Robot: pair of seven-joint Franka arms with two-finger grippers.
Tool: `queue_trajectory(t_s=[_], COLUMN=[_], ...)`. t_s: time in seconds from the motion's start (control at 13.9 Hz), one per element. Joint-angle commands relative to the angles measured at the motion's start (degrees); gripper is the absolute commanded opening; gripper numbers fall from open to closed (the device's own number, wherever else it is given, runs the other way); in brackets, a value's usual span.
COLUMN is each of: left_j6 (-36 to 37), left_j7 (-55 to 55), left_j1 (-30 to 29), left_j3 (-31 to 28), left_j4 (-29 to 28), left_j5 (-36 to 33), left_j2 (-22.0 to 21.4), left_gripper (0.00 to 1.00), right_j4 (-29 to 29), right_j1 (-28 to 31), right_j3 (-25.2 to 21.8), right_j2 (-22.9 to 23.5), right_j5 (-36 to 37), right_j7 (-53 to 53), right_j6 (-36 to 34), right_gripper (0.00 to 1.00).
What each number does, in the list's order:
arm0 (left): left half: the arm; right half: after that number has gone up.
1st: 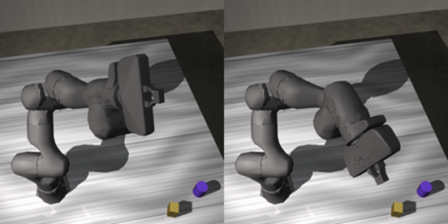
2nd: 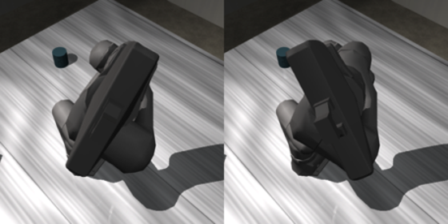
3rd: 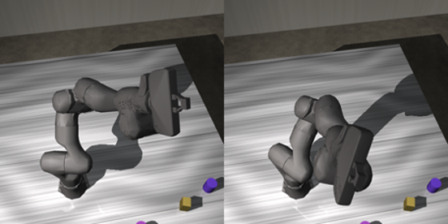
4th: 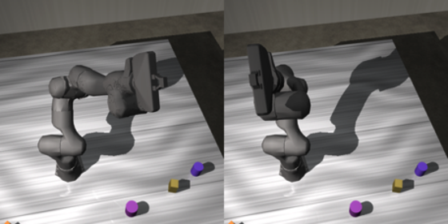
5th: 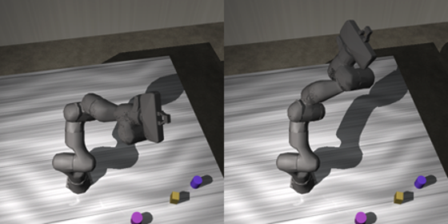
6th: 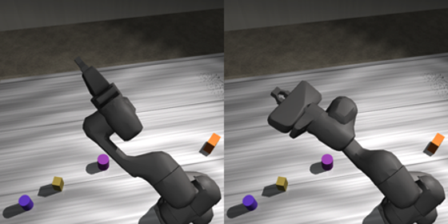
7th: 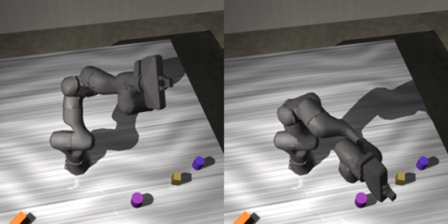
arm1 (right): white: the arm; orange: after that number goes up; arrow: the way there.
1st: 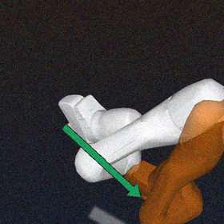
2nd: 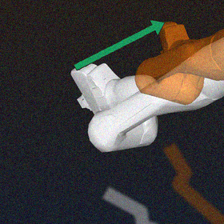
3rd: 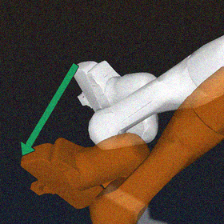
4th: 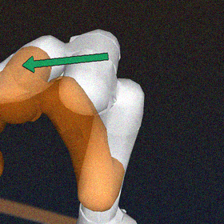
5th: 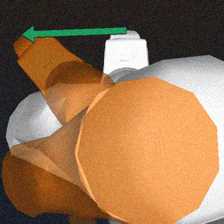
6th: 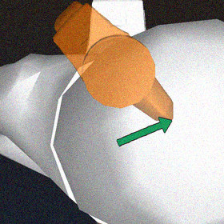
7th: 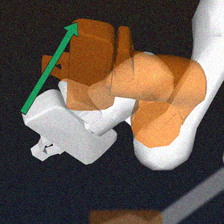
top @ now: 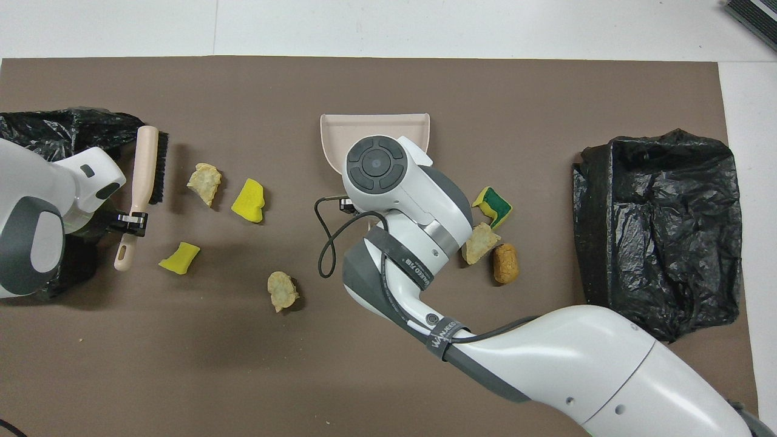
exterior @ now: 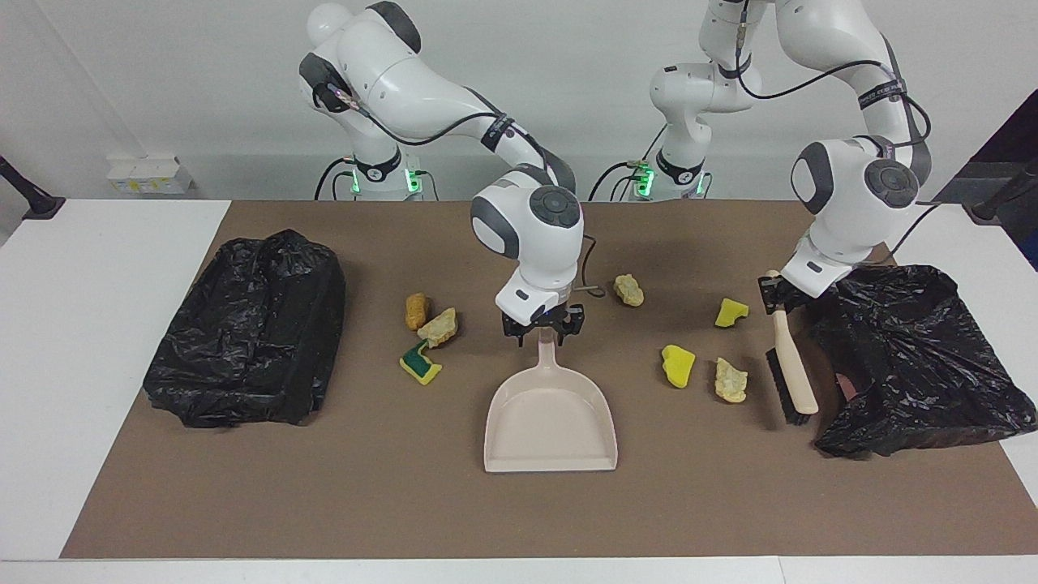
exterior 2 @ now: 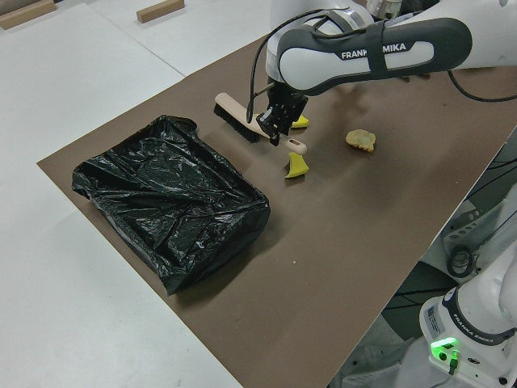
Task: Sweep and dump trash in bin
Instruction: 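Lift the brush with the left gripper while the right gripper grasps the dustpan, then place the dustpan near the crumbs with the right gripper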
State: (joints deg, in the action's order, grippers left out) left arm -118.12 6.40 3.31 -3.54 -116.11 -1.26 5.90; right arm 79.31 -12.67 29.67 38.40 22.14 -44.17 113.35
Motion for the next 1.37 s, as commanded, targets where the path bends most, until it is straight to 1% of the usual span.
queue_trajectory(t_s=[0.0,0.22,0.29,0.36,0.43,0.58,0.72,0.86,0.94,1.01,1.08,1.15,1.3], left_j6=[0.3,0.0,-0.2,-0.4,0.1,0.3,0.4,0.4,0.4,-0.1,-0.3,0.2,0.3], left_j7=[0.6,0.8,1.2,1.2,1.2,1.1,1.2,1.1,1.0,0.9,0.9,1.0,0.8], left_j1=[-0.2,-0.3,-0.1,-0.1,-0.2,-0.1,0.0,0.4,0.6,0.8,0.8,0.8,0.8], left_j3=[-0.1,0.0,0.0,0.0,0.0,0.0,0.1,0.5,0.7,0.9,1.2,1.2,1.3], left_j4=[1.1,1.1,1.1,1.2,1.2,1.0,0.3,0.0,-0.1,-0.1,-0.1,-0.2,-0.5], left_j5=[-1.1,-0.5,-0.4,-0.4,-0.4,-0.4,-0.4,-0.5,-0.6,-0.7,-0.7,-0.8,-0.8], left_j2=[0.4,0.3,0.4,0.5,0.4,0.4,0.0,-0.2,0.3,0.8,1.0,1.0,1.0], left_gripper=[0.0,0.0,0.0,0.0,0.0,0.0,0.0,0.0,0.0,0.0,0.0,0.0,0.0], right_j4=[-0.3,-0.3,0.0,0.1,0.8,5.0,12.2,18.6,21.3,23.2,24.3,27.4,36.8], right_j1=[0.8,1.7,2.8,3.9,4.7,7.6,10.1,10.8,10.7,10.7,10.2,9.8,8.7], right_j3=[1.6,1.6,1.8,3.0,3.0,3.2,2.1,-1.4,-3.6,-5.0,-5.1,-5.1,-4.9], right_j2=[-0.2,-0.2,-0.3,-1.0,-2.9,-8.0,-16.6,-24.3,-27.5,-29.3,-30.7,-32.9,-38.9], right_j5=[0.8,1.0,0.8,0.0,-0.4,-1.1,-7.3,-13.1,-16.2,-18.7,-18.9,-18.8,-18.8], right_j7=[-1.5,5.7,8.8,14.9,20.4,31.5,47.3,63.6,71.9,80.1,84.5,85.3,86.0], right_j6=[-1.8,-0.6,-0.7,-1.0,-1.4,-1.8,-3.1,-3.5,-3.7,-5.5,-7.4,-7.0,-3.1], right_gripper=[0.0,0.0,0.0,0.0,0.0,0.0,0.0,0.0,0.0,0.0,0.0,0.0,0.0])
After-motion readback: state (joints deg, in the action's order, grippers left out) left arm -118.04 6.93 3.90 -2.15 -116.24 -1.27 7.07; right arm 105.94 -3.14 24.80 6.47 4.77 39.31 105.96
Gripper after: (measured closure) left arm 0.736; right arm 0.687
